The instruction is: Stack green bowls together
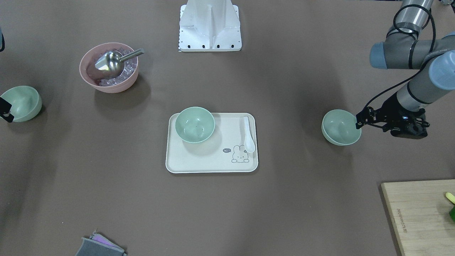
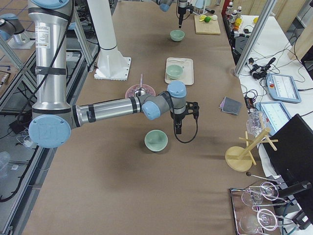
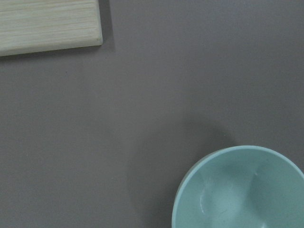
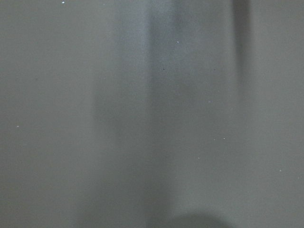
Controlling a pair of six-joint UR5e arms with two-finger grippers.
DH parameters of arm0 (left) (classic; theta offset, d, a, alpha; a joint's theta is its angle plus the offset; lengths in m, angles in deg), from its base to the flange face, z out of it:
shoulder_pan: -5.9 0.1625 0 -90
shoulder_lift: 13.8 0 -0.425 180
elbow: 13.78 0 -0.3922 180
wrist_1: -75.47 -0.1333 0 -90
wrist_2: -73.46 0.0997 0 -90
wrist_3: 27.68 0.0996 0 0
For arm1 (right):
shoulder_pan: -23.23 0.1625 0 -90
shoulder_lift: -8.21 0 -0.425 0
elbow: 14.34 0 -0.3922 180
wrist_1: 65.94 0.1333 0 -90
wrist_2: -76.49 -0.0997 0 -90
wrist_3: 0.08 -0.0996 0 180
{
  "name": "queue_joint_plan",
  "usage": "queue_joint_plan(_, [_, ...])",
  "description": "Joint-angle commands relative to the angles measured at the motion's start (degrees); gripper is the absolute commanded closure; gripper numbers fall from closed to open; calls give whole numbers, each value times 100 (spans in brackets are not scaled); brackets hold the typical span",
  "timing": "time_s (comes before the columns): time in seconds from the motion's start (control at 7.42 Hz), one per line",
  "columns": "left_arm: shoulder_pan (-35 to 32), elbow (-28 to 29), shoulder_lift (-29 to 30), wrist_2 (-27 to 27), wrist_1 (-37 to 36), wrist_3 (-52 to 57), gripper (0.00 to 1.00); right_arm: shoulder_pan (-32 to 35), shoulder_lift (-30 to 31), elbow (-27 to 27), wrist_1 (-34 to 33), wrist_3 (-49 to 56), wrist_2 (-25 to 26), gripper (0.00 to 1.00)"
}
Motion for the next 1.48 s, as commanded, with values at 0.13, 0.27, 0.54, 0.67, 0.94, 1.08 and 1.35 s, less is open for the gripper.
queue_joint_plan(0.13, [58,493,70,17,747,-51,33,-4,1,-1,24,-3,-4,0])
queue_joint_plan(0.27, [67,441,79,-18,756,-51,42,-13,1,-10,24,-21,-4,0])
queue_joint_plan(0.54, [225,379,79,-18,756,-33,43,-13,1,-10,33,-21,-4,0])
queue_joint_plan(0.67, [269,379,79,-18,756,2,49,-13,1,-1,33,-21,-4,0])
queue_joint_plan(0.94, [331,362,79,-18,756,20,63,-13,1,-1,24,-21,-4,0])
queue_joint_plan(1.08, [331,335,79,-18,747,20,72,-13,1,-1,24,-21,-4,0])
queue_joint_plan(1.35, [322,274,88,-27,747,11,78,-13,-8,-10,33,-30,-4,0])
